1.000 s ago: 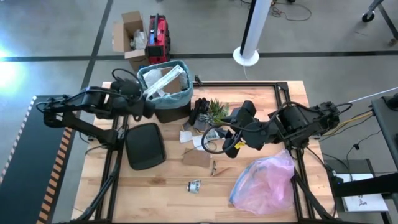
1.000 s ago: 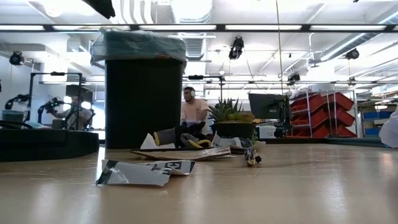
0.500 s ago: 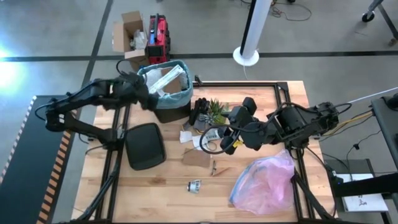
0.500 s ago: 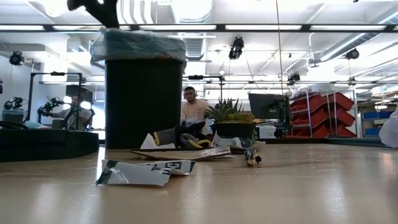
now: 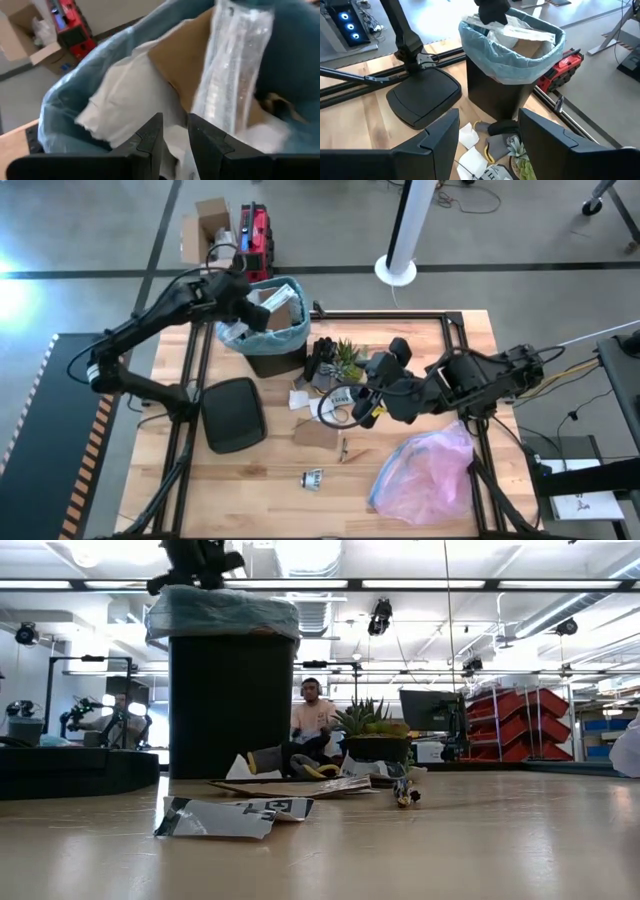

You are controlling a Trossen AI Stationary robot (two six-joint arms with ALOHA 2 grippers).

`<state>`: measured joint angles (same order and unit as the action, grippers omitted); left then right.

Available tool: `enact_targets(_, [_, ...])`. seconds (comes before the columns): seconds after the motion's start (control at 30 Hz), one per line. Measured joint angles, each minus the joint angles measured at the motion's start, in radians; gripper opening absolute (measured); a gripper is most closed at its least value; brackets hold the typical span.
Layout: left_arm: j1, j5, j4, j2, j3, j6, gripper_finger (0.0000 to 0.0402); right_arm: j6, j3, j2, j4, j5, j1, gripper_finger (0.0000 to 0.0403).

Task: Place trash/remove bag and relplace
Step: Put the white plastic into the trash bin

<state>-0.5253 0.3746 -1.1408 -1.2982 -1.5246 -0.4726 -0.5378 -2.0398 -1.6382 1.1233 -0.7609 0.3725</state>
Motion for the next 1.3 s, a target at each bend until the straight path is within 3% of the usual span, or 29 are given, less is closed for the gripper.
enact_targets(0.33, [0.013, -0.171, 0.043, -0.108, 0.0, 0.072, 0.0075, -0.014, 0.039, 0.0, 0.0, 0.001, 0.0, 0.019])
enact_targets(0.63, [0.052, -0.336, 0.156, -0.075, 0.0, 0.16, 0.0075, -0.014, 0.047, 0.0, -0.002, 0.0, 0.0, 0.019])
enact_targets(0.9, [0.05, -0.23, 0.154, 0.018, 0.0, 0.176, 0.0075, -0.014, 0.047, 0.0, -0.004, 0.0, 0.0, 0.019])
enact_targets(1.3, [0.051, -0.227, 0.039, 0.035, 0.002, 0.157, 0.0075, -0.065, 0.047, 0.0, -0.006, 0.0, 0.0, 0.019])
